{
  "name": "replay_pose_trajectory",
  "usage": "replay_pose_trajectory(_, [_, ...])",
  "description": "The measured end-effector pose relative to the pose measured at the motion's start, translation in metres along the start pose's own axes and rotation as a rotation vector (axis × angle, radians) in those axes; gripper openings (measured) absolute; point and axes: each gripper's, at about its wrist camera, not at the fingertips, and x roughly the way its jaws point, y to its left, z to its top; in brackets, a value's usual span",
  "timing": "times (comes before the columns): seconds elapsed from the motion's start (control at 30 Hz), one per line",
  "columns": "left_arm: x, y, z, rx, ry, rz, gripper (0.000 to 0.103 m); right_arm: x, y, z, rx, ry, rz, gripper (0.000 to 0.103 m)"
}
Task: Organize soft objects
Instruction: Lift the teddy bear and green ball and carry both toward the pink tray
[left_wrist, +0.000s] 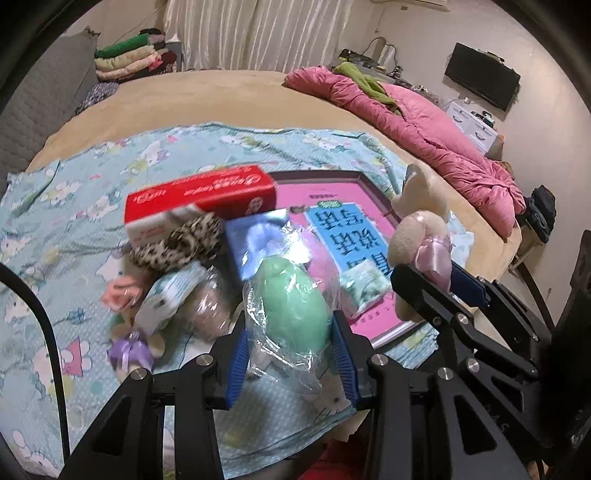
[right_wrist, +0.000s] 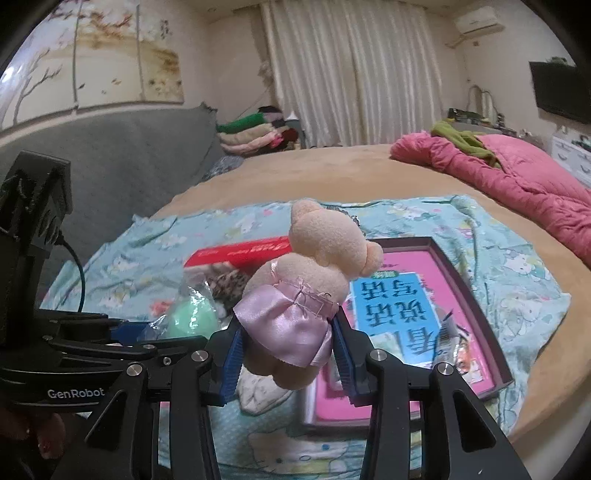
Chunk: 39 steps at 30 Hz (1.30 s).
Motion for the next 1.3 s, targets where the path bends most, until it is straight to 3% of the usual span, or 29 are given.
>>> replay_pose_trajectory(0.87, [0.041,-0.064,0.028,0.1,0.038,-0.053,0.042,-0.023,-0.088,0.017,0.175,-0.101,-0.155,0.044])
replay_pose_trajectory(1.3, [0.08,-0.08,0.008,0.131,0.13,-0.09,0.042,-0.011,-0.13,0.001,0.222,-0.024,-0.233,0.044])
